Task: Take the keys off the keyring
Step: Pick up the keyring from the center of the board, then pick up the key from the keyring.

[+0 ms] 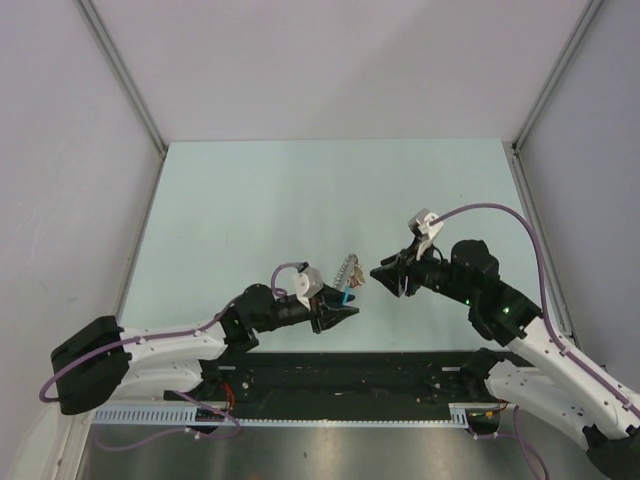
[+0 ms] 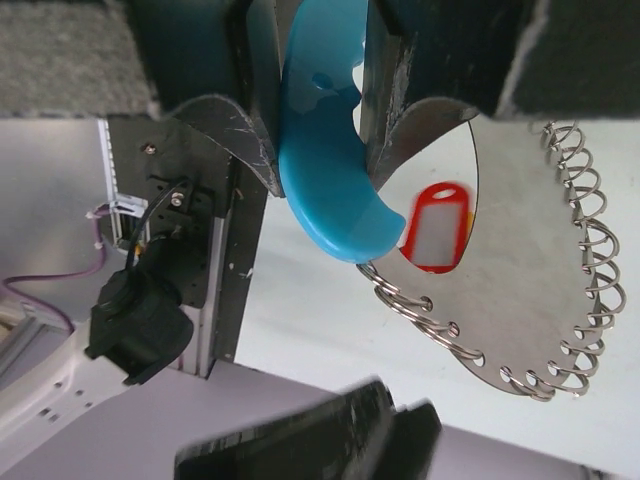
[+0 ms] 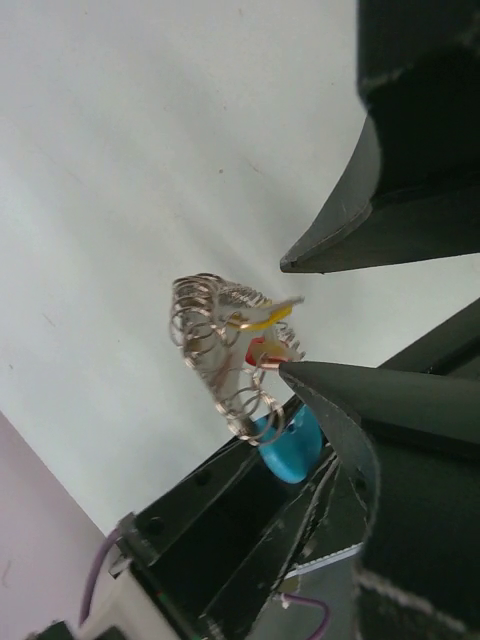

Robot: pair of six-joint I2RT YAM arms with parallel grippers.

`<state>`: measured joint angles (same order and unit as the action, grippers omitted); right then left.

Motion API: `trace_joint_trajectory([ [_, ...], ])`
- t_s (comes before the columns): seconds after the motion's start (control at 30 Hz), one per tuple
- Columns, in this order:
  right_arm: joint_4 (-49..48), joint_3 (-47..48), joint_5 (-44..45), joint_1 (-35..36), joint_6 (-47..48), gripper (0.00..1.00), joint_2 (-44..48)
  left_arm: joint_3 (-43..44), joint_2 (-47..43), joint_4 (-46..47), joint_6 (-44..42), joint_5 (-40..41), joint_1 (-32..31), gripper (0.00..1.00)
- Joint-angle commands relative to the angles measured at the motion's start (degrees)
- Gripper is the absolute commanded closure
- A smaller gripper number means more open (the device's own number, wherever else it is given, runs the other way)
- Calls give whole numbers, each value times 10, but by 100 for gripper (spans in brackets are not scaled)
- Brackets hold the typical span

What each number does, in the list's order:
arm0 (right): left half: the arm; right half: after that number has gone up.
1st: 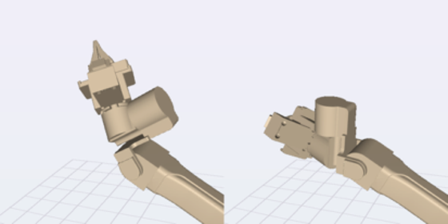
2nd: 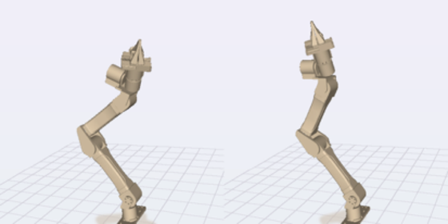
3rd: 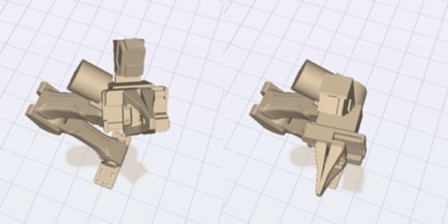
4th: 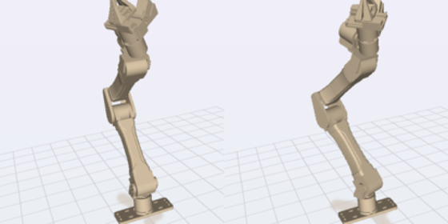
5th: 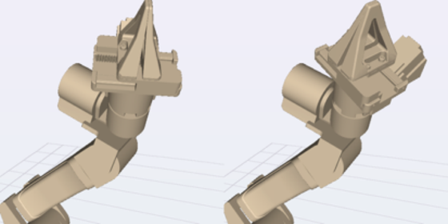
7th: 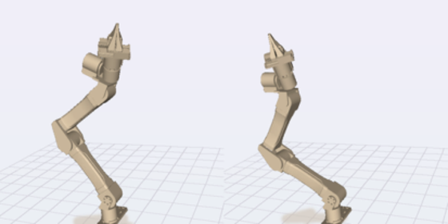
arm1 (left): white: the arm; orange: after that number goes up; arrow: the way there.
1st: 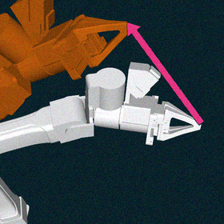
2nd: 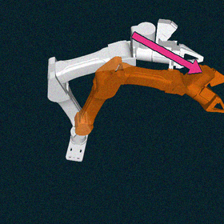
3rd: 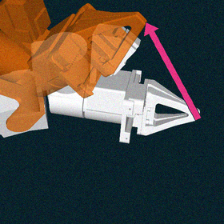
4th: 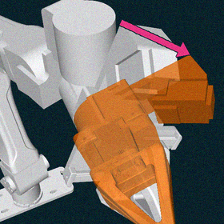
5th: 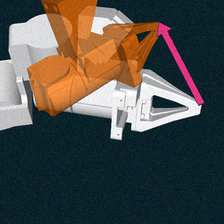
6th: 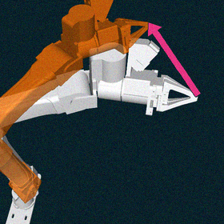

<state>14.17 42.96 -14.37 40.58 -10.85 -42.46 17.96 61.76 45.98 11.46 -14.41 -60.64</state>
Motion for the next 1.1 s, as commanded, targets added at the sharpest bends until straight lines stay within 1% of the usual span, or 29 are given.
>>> trace_joint_trajectory([
  [0.0,-87,-53,-24,9,41,55,61,10,-36,27,-14,-38,1,99],
  [0.13,-136,-109,-36,34,63,53,85,21,-59,12,-4,-62,10,100],
  [0.17,-177,-130,-36,42,71,53,88,23,-62,8,-6,-72,11,100],
  [0.2,-193,-140,-31,49,73,52,92,32,-64,-8,-6,-74,12,100],
  [0.23,-221,-147,-27,66,77,52,93,37,-66,-16,-10,-76,13,100],
  [0.33,-260,-160,-8,105,97,52,85,48,-71,-35,-13,-78,13,99],
  [0.43,-269,-165,43,141,143,50,66,59,-78,-50,-15,-80,13,100],
  [0.47,-271,-166,81,164,151,50,61,61,-80,-55,-15,-79,13,99],
  [0.5,-274,-166,96,173,168,47,55,66,-81,-59,-15,-79,13,99],
  [0.57,-289,-167,139,198,174,46,40,70,-83,-65,-17,-80,13,100],
  [0.6,-297,-168,144,206,178,46,34,73,-84,-68,-16,-80,13,100],
  [0.63,-321,-173,164,213,187,45,31,74,-86,-70,-18,-81,13,100],
  [0.87,-393,-186,336,274,212,43,6,76,-91,-77,-18,-78,13,100],
  [0.97,-417,-197,354,281,217,43,6,74,-94,-76,-18,-76,13,99],
  [1.07,-433,-200,357,281,224,45,0,72,-91,-72,-16,-76,13,100],
])
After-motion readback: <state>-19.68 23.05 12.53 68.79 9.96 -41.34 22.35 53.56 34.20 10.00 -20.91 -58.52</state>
